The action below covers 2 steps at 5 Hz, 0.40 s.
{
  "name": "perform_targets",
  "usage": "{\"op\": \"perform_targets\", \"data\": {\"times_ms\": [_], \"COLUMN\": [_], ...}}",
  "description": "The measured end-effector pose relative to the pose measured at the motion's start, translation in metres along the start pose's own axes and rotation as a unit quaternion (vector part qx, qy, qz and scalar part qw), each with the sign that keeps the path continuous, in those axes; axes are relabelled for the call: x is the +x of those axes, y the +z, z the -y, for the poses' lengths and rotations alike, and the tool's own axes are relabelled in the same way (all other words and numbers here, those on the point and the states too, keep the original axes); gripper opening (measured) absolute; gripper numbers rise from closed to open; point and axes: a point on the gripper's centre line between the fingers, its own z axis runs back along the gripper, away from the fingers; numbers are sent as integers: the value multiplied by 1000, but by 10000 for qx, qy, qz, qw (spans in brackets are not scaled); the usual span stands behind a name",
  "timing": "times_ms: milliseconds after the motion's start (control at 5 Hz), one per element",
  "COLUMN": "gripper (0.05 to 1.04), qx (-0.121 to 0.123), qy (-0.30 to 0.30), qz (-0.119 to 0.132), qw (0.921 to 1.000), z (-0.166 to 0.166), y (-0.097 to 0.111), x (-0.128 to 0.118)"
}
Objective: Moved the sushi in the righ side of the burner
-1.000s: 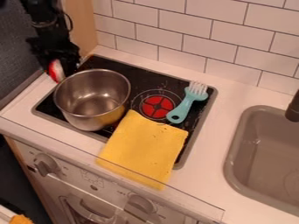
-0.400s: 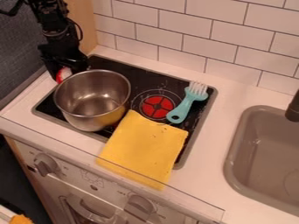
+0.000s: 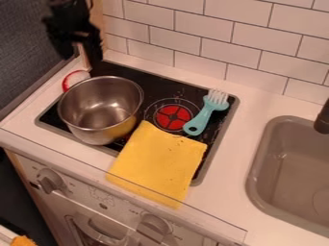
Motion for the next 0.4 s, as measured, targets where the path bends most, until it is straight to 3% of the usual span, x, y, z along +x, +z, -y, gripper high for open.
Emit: {"op": "perform_targets", "data": {"times_ms": [200,400], "gripper": [1001,1001], "qx": [-101,-26], "qy": [-66,-135], "qz": [-13,-90], "qw": [9999,9999], "z": [11,17], "y": [7,7], "x": [8,9]}}
